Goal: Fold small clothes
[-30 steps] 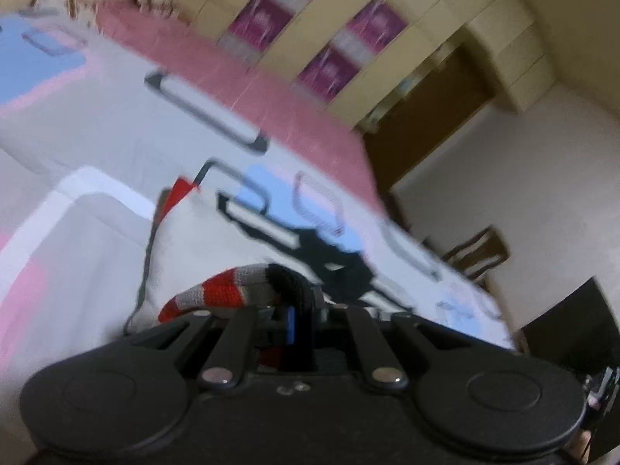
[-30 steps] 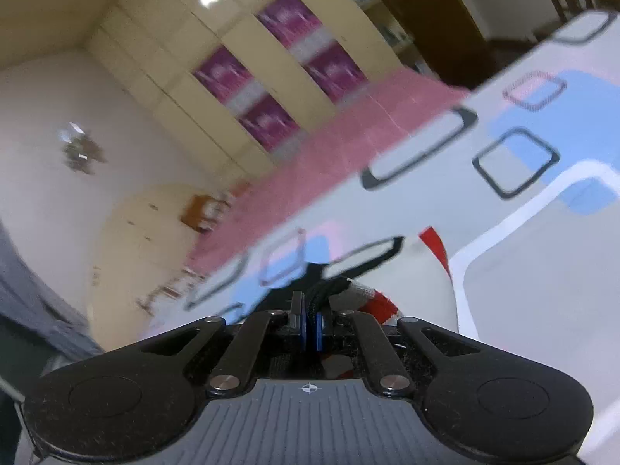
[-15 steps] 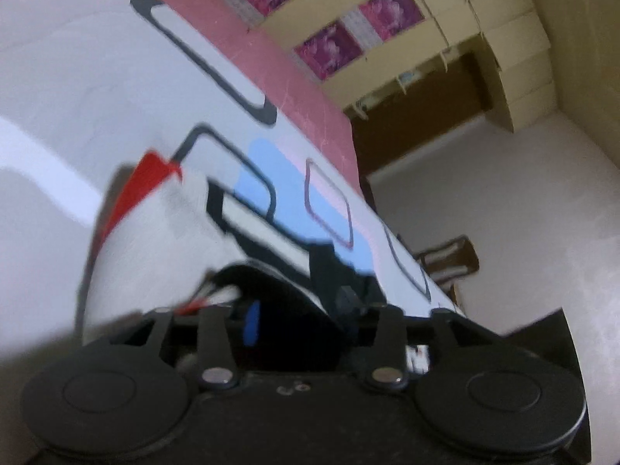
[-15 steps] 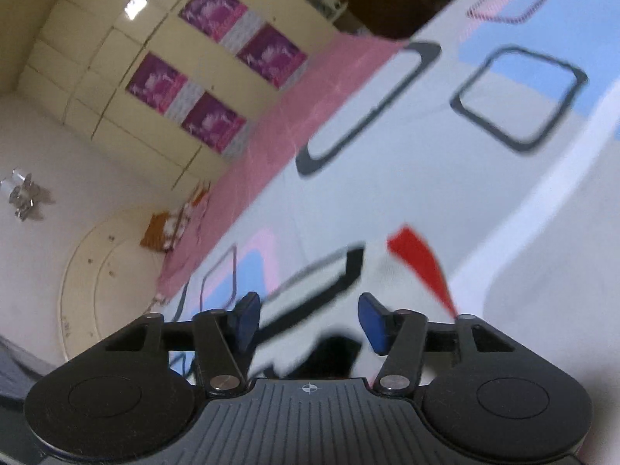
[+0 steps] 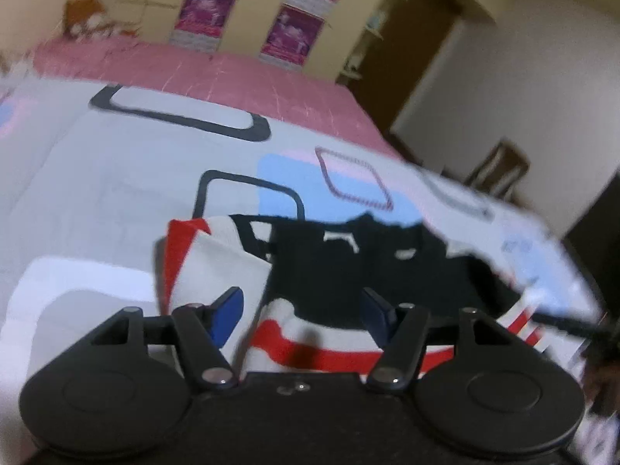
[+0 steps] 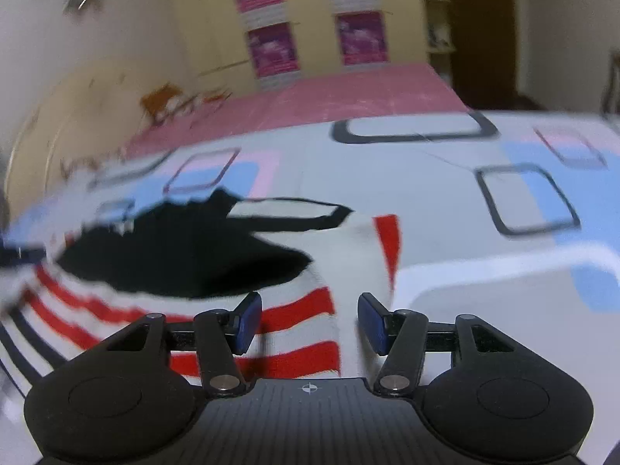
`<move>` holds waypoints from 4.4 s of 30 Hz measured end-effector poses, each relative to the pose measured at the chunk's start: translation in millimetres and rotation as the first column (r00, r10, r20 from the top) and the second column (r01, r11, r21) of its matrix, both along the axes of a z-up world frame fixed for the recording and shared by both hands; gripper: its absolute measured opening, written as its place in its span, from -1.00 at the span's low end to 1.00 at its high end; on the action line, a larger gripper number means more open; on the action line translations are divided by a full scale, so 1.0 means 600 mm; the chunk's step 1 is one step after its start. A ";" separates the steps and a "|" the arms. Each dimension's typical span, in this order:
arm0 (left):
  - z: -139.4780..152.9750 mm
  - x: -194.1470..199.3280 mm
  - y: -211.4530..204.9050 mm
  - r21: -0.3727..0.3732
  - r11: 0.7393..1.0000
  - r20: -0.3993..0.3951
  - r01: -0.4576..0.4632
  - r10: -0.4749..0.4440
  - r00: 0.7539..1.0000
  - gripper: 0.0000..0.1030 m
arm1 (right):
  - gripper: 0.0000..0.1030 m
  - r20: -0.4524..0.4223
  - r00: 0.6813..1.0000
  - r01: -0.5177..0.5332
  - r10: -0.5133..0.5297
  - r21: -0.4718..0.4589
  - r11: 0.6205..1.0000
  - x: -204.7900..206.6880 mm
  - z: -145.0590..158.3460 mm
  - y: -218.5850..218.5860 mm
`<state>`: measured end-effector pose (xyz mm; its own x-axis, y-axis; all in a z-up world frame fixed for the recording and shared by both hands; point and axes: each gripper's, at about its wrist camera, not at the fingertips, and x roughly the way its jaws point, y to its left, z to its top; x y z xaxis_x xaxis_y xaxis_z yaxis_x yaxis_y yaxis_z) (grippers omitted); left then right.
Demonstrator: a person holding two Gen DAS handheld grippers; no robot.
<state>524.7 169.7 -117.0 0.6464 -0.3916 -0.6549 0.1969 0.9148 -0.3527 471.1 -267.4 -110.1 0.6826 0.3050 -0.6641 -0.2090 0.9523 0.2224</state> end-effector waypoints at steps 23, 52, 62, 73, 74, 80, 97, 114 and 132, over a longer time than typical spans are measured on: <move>-0.019 0.057 -0.036 0.179 0.984 0.015 0.009 -0.011 1.000 -0.76 | -0.54 -0.009 0.999 0.033 -0.033 -0.062 0.998 0.108 -0.022 0.056; -0.028 0.050 -0.056 0.240 0.961 0.098 -0.136 0.115 0.988 0.15 | 0.41 0.127 0.982 0.161 -0.139 -0.185 0.970 0.096 -0.032 0.041; 0.009 -0.021 -0.206 0.233 0.970 0.158 0.073 -0.112 0.981 0.28 | -0.36 0.071 0.977 -0.196 0.201 -0.070 0.978 0.045 -0.012 0.187; -0.026 -0.004 -0.107 0.333 0.941 0.127 -0.068 0.027 0.992 0.38 | -0.36 0.037 0.999 -0.006 0.014 -0.210 0.978 0.077 -0.052 0.074; -0.024 -0.006 -0.112 0.328 0.941 0.134 -0.078 0.035 0.990 0.41 | -0.36 0.032 0.999 -0.015 0.023 -0.229 0.973 0.079 -0.048 0.081; 0.013 -0.068 -0.185 0.295 0.954 0.190 -0.052 -0.005 0.982 0.57 | 0.33 0.092 0.989 -0.097 0.114 -0.174 0.980 0.007 -0.003 0.135; -0.006 -0.145 -0.129 0.341 0.935 0.119 -0.097 0.059 0.991 0.46 | -0.11 -0.007 0.999 0.042 -0.044 -0.217 0.975 -0.062 -0.029 0.090; -0.011 -0.238 -0.156 0.334 0.939 0.112 -0.076 0.040 0.993 0.39 | -0.12 -0.033 0.999 -0.044 0.036 -0.293 0.955 -0.173 -0.040 0.170; -0.027 -0.257 -0.083 0.344 0.927 0.084 -0.148 0.126 0.988 0.31 | -0.43 -0.054 0.994 0.077 -0.092 -0.237 0.969 -0.206 -0.031 0.054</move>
<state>370.4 119.9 -133.0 0.7196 -0.0507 -0.6926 0.0720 0.9974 0.0017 347.6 -235.2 -128.9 0.6526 0.0792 -0.7536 -0.1183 0.9930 0.0019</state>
